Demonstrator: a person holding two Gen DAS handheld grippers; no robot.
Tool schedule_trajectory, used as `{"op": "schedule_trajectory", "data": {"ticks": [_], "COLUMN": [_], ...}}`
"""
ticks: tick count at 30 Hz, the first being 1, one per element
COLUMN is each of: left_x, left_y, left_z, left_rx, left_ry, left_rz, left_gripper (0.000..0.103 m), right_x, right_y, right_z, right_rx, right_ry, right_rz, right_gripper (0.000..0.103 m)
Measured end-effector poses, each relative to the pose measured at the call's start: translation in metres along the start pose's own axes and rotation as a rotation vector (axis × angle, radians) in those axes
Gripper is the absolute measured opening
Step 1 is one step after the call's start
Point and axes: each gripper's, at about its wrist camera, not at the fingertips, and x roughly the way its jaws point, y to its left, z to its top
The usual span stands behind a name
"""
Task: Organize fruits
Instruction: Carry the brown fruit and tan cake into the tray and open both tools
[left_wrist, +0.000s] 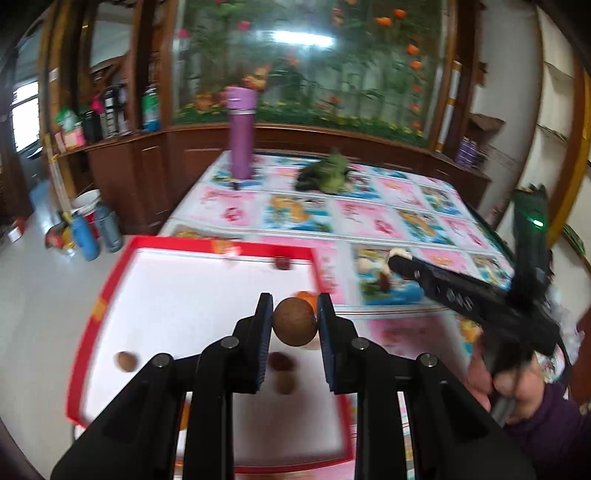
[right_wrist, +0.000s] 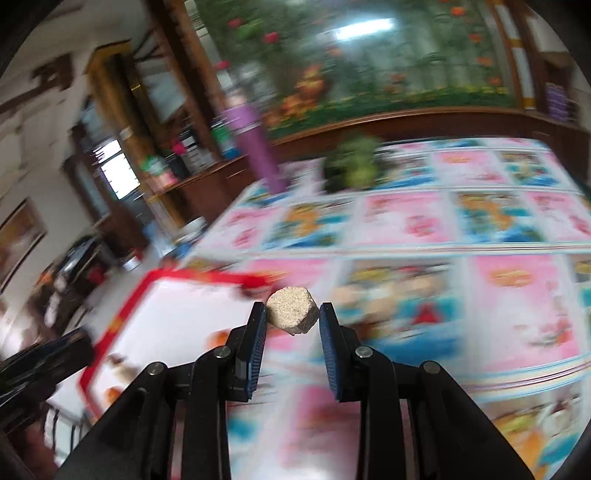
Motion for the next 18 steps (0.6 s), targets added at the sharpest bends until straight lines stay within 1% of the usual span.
{"op": "schedule_trajectory", "data": {"ticks": [4,6,9,12,18], "left_x": [-0.002,-0.002,-0.001,0.001,0.006], "left_y": [0.034,0.05,0.073,0.087,0.107], "left_z": [-0.009,-0.014,-0.021,-0.029,-0.042], "left_rx": [-0.053,-0.075,-0.107,-0.119,-0.145], "left_ry": [-0.001,0.007,0.024,0.043,0.076], "left_rz": [0.065,0.102,0.149,0.198,0.243], "left_gripper": [0.026,0.026,0.026,0.026,0.026], "right_x": [0.017,0.027,0.04,0.05,0.058], "right_y": [0.055,0.075,0.094,0.104,0.118], "right_z": [-0.009,-0.015,-0.028,-0.041,-0.054], "right_rx": [-0.073,-0.098,-0.136,-0.157,-0.201], "right_ry": [0.063,0.104,0.158,0.211,0.27], "right_rz": [0.109,0.141,0.147,0.141,0.122], "right_gripper": [0.028,0.028,0.028,0.028,0.028]}}
